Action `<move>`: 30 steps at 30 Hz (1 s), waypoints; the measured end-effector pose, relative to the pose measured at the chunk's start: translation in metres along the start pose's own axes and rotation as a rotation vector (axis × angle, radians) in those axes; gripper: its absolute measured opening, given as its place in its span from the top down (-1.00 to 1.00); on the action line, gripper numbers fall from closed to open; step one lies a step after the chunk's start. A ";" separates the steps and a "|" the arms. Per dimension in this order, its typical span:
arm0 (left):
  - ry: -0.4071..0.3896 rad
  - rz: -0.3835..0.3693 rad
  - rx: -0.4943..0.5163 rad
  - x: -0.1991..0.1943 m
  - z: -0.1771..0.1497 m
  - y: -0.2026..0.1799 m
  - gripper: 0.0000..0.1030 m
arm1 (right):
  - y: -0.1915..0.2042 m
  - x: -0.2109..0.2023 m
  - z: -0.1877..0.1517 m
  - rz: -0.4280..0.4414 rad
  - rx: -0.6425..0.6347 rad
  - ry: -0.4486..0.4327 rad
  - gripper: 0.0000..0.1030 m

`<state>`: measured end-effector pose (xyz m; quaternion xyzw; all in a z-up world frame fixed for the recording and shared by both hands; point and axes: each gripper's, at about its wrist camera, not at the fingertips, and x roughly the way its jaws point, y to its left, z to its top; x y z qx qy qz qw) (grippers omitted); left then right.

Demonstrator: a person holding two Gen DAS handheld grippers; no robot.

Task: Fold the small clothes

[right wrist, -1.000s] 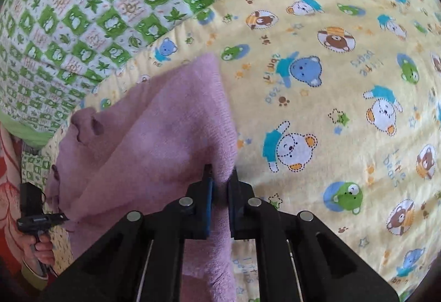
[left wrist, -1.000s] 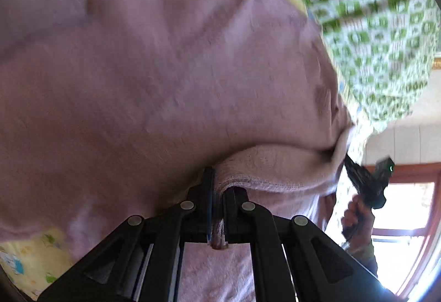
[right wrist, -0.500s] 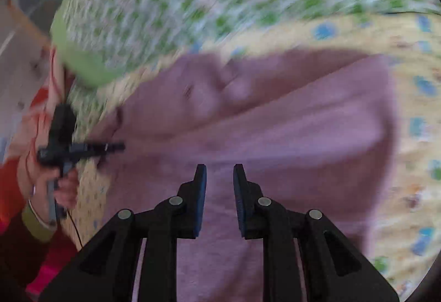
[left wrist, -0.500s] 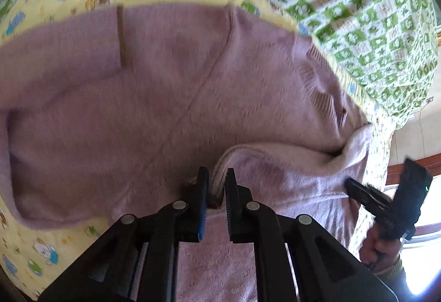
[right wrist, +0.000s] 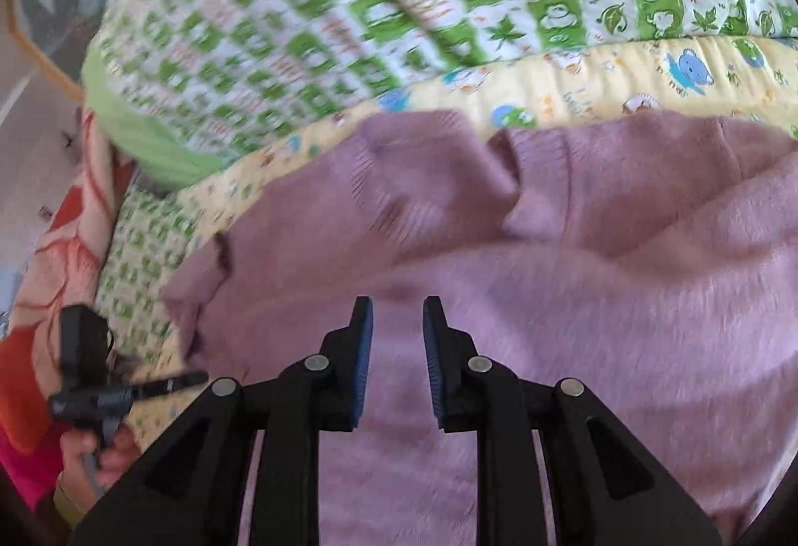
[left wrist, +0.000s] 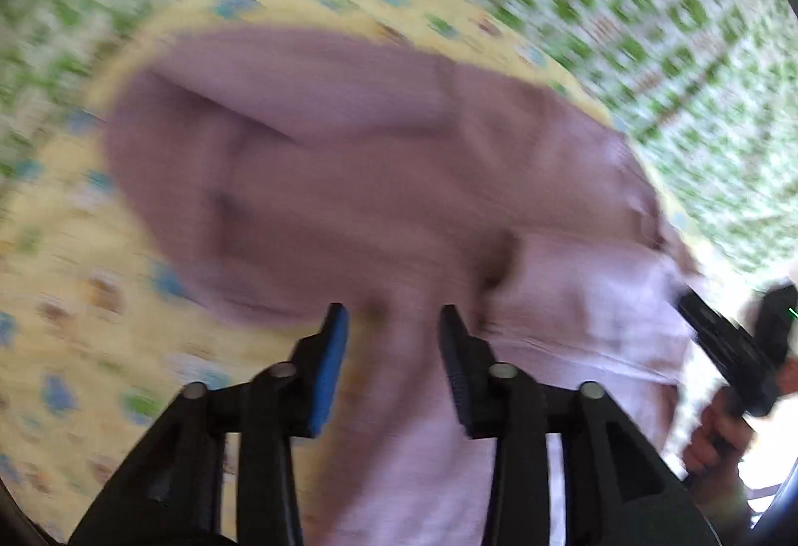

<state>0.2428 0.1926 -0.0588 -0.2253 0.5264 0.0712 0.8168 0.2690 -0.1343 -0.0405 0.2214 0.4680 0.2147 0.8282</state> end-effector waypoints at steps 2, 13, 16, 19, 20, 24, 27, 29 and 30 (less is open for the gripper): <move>-0.027 0.100 0.030 -0.004 0.013 0.009 0.11 | 0.003 -0.013 -0.012 0.010 0.013 -0.001 0.57; -0.125 0.519 0.437 0.041 0.058 -0.033 -0.54 | 0.007 -0.023 -0.055 0.034 0.108 0.052 0.56; -0.073 0.521 0.449 0.063 0.061 -0.025 -0.24 | 0.002 -0.026 -0.063 0.027 0.130 0.068 0.56; -0.026 0.453 0.351 0.067 0.073 -0.005 0.81 | -0.004 -0.033 -0.069 0.022 0.144 0.068 0.56; -0.050 0.422 0.318 0.057 0.076 -0.002 0.90 | -0.005 -0.036 -0.070 0.018 0.144 0.065 0.56; -0.180 0.256 0.291 -0.007 0.075 -0.031 0.94 | -0.010 -0.052 -0.070 0.012 0.144 0.036 0.56; -0.263 0.024 0.368 -0.066 0.063 -0.095 0.94 | -0.014 -0.065 -0.068 0.006 0.151 0.003 0.56; -0.291 -0.142 0.438 -0.094 0.046 -0.150 0.93 | -0.018 -0.071 -0.065 -0.005 0.160 -0.018 0.56; -0.291 -0.213 0.466 -0.100 0.037 -0.174 0.91 | -0.020 -0.074 -0.064 -0.014 0.171 -0.031 0.56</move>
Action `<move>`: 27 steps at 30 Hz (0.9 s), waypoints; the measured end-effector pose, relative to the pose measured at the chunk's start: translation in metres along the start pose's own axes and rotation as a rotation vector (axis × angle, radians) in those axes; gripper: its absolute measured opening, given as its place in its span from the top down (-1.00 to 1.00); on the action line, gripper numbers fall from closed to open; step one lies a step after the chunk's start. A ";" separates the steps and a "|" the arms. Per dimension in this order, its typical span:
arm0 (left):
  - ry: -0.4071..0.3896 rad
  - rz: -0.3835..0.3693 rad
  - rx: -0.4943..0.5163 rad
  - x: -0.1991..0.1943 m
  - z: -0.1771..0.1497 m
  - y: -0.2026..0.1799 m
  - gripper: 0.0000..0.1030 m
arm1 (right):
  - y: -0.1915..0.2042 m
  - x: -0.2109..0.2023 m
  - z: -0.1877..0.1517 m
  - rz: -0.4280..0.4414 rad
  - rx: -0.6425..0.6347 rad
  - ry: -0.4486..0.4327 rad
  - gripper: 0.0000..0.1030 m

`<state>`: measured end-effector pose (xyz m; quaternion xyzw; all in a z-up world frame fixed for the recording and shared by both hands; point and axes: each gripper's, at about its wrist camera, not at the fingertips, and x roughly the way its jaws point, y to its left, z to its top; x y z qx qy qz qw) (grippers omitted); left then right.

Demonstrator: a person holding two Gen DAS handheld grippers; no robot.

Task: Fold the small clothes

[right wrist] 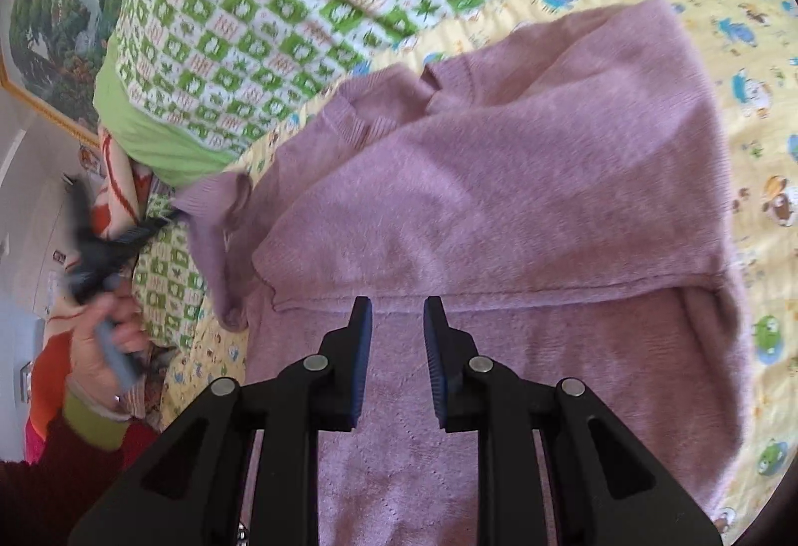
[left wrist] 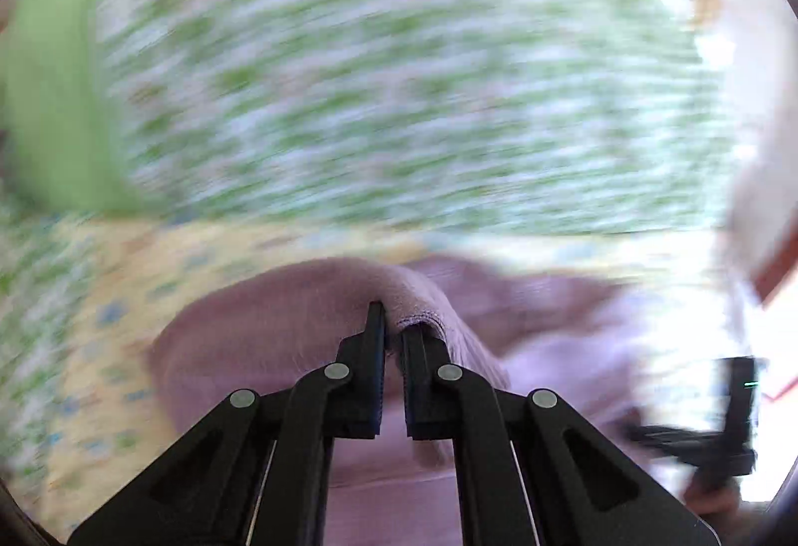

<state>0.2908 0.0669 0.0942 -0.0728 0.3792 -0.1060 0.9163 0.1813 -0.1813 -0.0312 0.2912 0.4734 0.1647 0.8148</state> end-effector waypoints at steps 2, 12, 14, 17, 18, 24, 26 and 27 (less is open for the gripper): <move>0.015 -0.131 0.024 0.010 -0.002 -0.049 0.76 | -0.005 -0.006 0.002 -0.019 0.030 -0.023 0.56; 0.232 -0.027 0.082 0.073 -0.087 -0.070 0.13 | -0.047 -0.030 -0.008 -0.118 0.124 -0.039 0.52; 0.227 0.079 0.080 0.059 -0.105 -0.042 -0.05 | -0.056 -0.030 -0.009 -0.126 0.144 -0.039 0.34; 0.228 0.236 0.050 0.039 -0.132 0.009 -0.20 | -0.064 -0.028 -0.006 -0.139 0.159 -0.053 0.21; 0.242 0.286 0.048 0.037 -0.141 0.025 -0.20 | -0.066 -0.026 -0.002 -0.143 0.156 -0.056 0.20; 0.318 0.435 0.038 0.050 -0.173 0.078 -0.20 | -0.074 -0.004 0.033 -0.267 0.098 -0.109 -0.18; 0.316 0.457 -0.003 0.059 -0.173 0.085 -0.20 | -0.078 0.012 0.043 -0.295 0.096 -0.094 -0.25; 0.313 0.468 -0.036 0.065 -0.169 0.088 -0.20 | -0.079 0.022 0.048 -0.277 0.107 -0.068 -0.26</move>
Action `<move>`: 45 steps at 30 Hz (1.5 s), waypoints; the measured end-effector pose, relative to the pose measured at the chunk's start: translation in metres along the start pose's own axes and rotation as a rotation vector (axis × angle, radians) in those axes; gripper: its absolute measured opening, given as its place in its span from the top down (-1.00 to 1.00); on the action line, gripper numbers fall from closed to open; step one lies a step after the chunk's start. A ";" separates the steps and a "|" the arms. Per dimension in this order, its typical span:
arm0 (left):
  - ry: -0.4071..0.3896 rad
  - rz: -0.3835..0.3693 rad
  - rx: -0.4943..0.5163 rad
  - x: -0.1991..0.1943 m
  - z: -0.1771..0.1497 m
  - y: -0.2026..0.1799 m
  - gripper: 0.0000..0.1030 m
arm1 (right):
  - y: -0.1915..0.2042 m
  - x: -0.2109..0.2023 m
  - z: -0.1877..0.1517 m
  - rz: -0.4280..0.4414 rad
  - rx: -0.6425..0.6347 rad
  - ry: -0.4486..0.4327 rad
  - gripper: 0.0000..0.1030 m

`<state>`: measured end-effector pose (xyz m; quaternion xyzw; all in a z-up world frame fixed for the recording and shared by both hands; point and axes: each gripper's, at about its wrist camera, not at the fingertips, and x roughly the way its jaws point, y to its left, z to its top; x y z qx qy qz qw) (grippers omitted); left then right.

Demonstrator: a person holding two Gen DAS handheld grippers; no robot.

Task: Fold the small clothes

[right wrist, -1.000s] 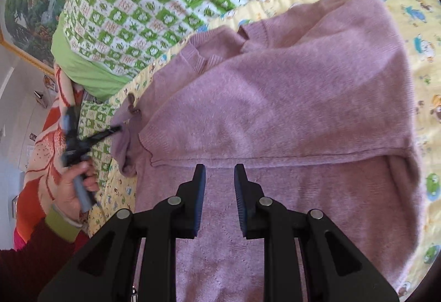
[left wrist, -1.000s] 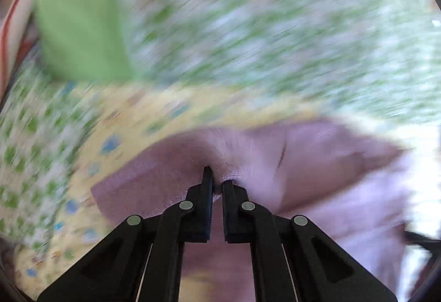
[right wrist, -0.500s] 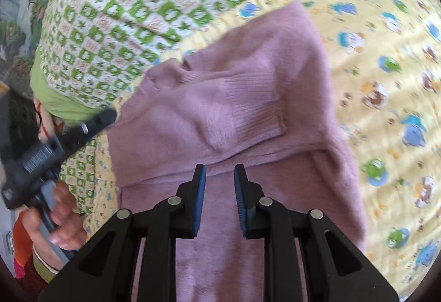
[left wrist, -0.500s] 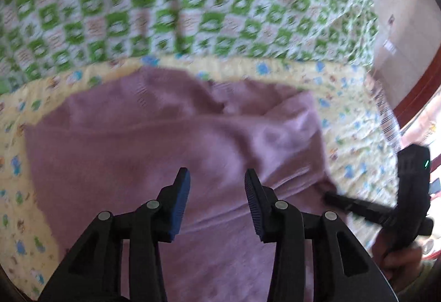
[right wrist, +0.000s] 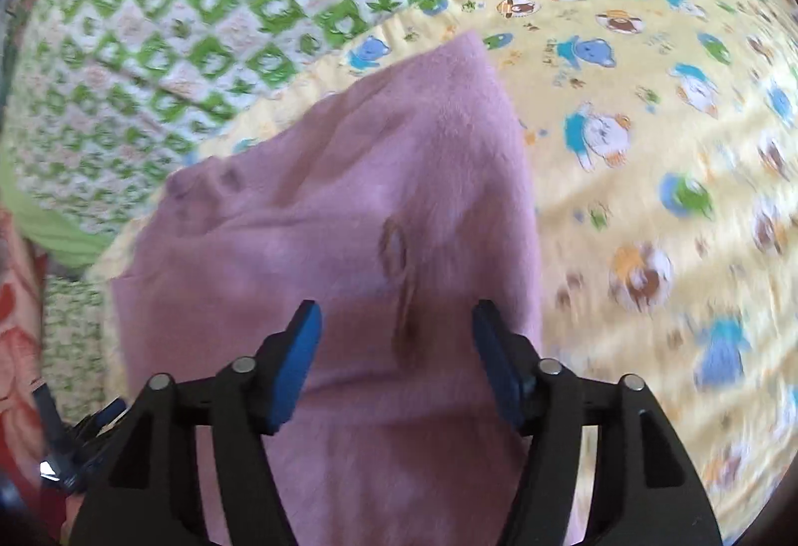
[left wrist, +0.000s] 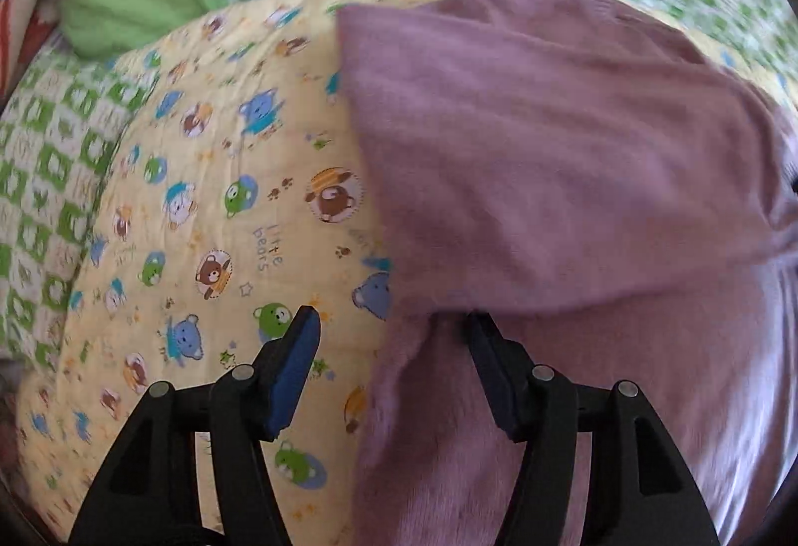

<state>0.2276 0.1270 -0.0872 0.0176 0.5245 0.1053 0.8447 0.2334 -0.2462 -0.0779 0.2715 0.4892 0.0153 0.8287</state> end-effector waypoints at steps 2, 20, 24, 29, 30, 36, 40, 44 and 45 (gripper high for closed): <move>0.005 0.000 -0.066 0.009 0.007 0.004 -0.14 | 0.011 0.007 0.005 0.017 -0.031 0.018 0.04; 0.032 -0.059 -0.234 0.018 0.006 0.023 -0.07 | -0.030 -0.047 0.003 0.026 -0.035 -0.029 0.87; 0.048 -0.103 -0.319 0.024 0.002 0.041 -0.07 | -0.017 -0.050 0.001 0.054 -0.097 -0.090 0.87; 0.064 -0.116 -0.311 0.027 -0.003 0.042 -0.14 | -0.017 -0.020 -0.005 -0.036 -0.170 -0.022 0.87; 0.067 -0.122 -0.297 0.026 -0.003 0.039 -0.15 | -0.019 -0.016 -0.008 -0.056 -0.180 -0.007 0.87; 0.134 -0.268 -0.166 0.012 -0.015 0.034 -0.17 | -0.028 -0.014 -0.009 -0.046 -0.164 0.060 0.68; 0.091 -0.420 -0.055 -0.026 -0.009 0.028 -0.17 | -0.013 -0.045 0.002 -0.019 -0.217 0.007 0.65; -0.007 -0.430 0.056 -0.044 0.045 0.010 -0.31 | 0.013 -0.054 0.032 0.043 -0.330 -0.036 0.07; -0.026 -0.427 0.070 -0.044 0.060 0.004 -0.33 | 0.021 -0.051 0.040 0.054 -0.359 -0.042 0.04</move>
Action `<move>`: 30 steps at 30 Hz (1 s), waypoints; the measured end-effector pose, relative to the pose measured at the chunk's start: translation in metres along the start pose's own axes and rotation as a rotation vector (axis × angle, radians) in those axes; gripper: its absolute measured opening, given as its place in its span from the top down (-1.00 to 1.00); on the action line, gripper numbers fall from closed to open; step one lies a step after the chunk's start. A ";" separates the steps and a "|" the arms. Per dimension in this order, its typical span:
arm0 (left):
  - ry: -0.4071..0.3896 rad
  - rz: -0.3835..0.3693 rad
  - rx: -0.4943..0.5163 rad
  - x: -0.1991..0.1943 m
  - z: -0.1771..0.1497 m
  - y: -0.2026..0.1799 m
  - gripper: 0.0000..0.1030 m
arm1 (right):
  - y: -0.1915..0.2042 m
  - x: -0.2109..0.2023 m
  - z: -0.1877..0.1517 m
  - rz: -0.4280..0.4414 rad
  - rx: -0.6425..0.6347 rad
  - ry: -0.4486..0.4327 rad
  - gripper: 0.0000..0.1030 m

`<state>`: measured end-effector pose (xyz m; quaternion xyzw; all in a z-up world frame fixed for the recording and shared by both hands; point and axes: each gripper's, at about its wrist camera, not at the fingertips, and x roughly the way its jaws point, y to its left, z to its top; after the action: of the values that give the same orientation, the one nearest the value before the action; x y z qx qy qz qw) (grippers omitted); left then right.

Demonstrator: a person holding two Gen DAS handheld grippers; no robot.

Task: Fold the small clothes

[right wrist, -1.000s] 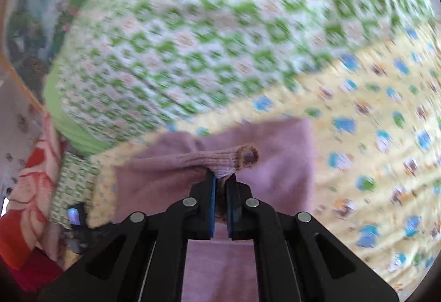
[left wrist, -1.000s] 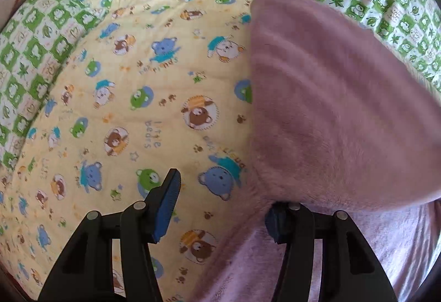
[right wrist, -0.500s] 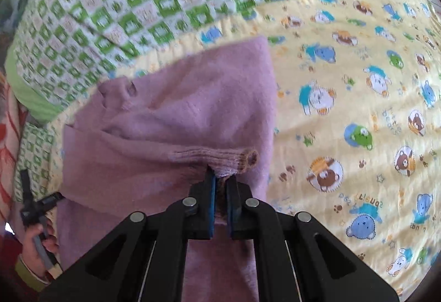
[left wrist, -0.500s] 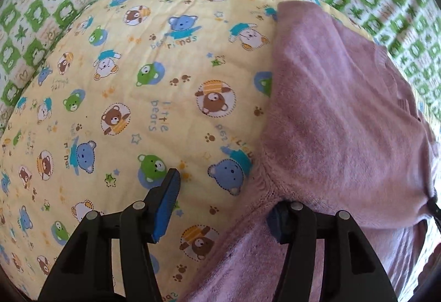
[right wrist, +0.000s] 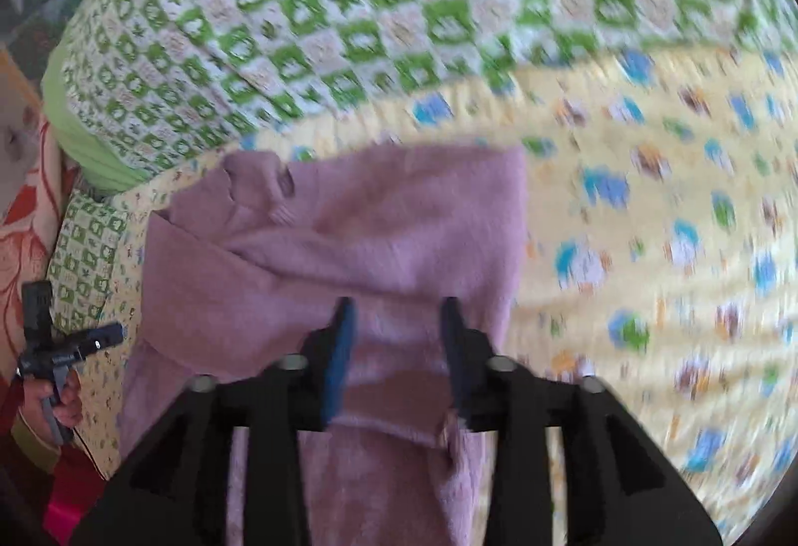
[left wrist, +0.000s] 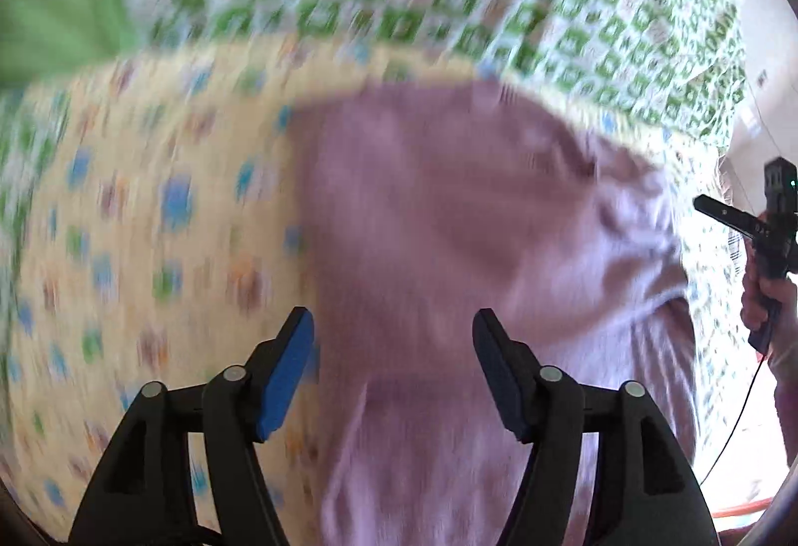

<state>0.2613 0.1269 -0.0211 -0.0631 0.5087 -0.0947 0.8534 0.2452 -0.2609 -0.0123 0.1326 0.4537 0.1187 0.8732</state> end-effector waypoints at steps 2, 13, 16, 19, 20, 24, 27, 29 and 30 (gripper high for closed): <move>-0.025 0.023 0.060 0.011 0.040 -0.012 -0.43 | 0.011 0.015 0.023 0.027 -0.079 -0.004 0.04; 0.114 0.107 0.344 0.111 0.145 -0.057 -0.56 | 0.041 0.113 0.100 0.076 -0.357 0.135 0.02; 0.137 0.122 0.352 0.133 0.153 -0.055 -0.56 | 0.046 0.135 0.103 0.057 -0.446 0.184 -0.02; 0.184 0.112 0.356 0.153 0.158 -0.052 -0.56 | 0.050 0.157 0.101 0.046 -0.529 0.253 -0.05; 0.191 0.114 0.358 0.160 0.159 -0.052 -0.57 | 0.051 0.165 0.099 0.041 -0.546 0.286 -0.05; 0.199 0.052 0.375 0.165 0.158 -0.057 0.75 | 0.048 0.169 0.093 0.020 -0.530 0.295 0.85; 0.168 0.099 0.451 0.159 0.152 -0.072 0.90 | 0.043 0.146 0.094 0.003 -0.456 0.204 0.90; 0.135 0.117 0.465 0.152 0.151 -0.075 0.90 | 0.032 0.123 0.100 -0.022 -0.372 0.116 0.92; 0.124 0.120 0.450 0.151 0.153 -0.074 0.90 | 0.023 0.111 0.104 -0.045 -0.321 0.068 0.92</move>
<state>0.4590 0.0221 -0.0627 0.1650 0.5291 -0.1587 0.8171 0.3911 -0.2155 -0.0312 -0.0229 0.4612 0.1743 0.8697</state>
